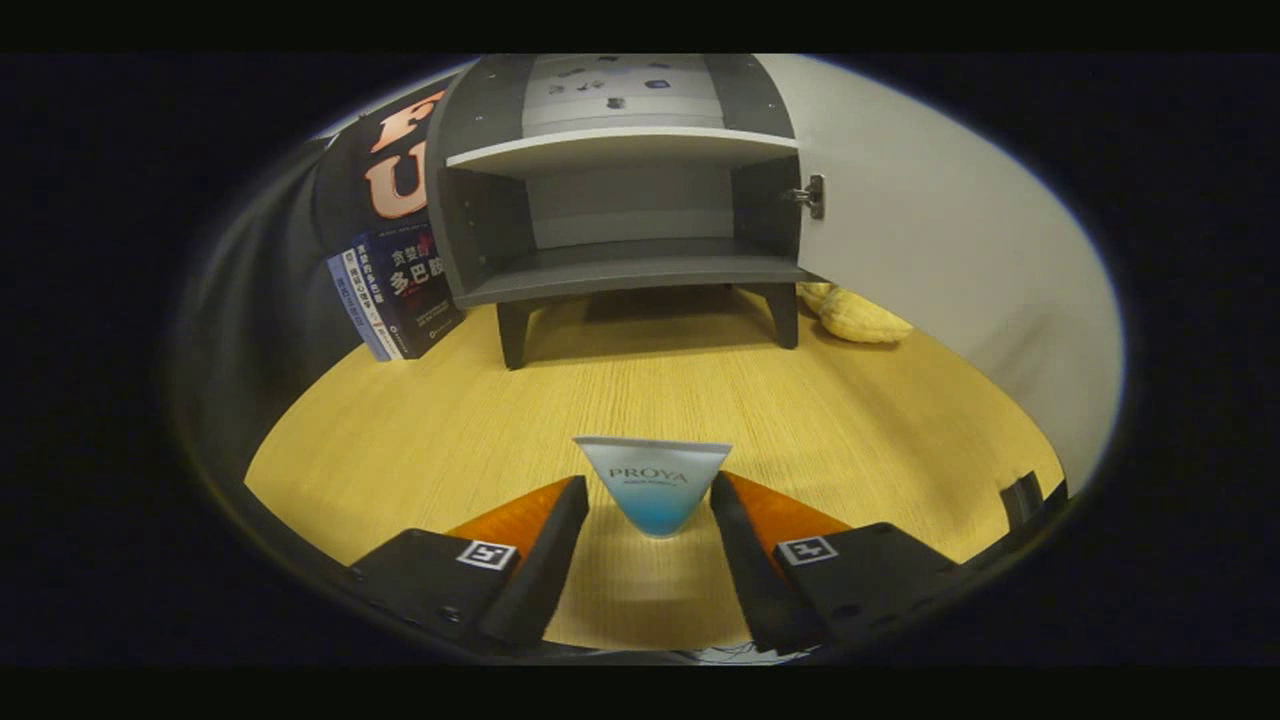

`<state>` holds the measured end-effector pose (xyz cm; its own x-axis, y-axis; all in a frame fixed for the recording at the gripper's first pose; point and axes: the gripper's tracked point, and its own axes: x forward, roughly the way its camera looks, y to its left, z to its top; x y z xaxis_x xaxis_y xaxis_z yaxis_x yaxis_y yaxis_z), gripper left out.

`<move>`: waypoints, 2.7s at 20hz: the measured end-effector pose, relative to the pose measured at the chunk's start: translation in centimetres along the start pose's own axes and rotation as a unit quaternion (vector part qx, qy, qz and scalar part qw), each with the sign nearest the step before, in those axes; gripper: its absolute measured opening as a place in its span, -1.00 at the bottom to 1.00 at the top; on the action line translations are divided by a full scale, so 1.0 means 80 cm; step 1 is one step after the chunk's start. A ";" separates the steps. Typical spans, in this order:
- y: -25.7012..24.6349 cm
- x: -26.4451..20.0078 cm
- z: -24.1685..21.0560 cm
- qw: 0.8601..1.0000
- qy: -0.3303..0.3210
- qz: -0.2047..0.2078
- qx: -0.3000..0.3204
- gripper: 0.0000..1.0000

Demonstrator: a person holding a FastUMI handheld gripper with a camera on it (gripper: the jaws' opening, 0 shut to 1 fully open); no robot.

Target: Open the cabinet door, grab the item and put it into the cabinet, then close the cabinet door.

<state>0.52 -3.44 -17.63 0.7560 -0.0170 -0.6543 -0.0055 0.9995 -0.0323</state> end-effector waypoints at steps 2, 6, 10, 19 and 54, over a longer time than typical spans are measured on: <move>0.000 0.001 0.001 1.000 -0.003 0.000 0.002 0.33; 0.000 -0.007 0.022 1.000 -0.027 0.008 0.006 0.15; 0.014 -0.002 0.082 0.995 -0.098 0.029 0.006 0.14; 0.054 0.000 0.215 0.977 -0.185 0.106 0.025 0.13; 0.079 0.118 0.342 0.951 -0.298 0.088 -0.007 0.74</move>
<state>25.54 3.46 -3.33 0.9790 0.1734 -0.1069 -0.1716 0.9848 0.0261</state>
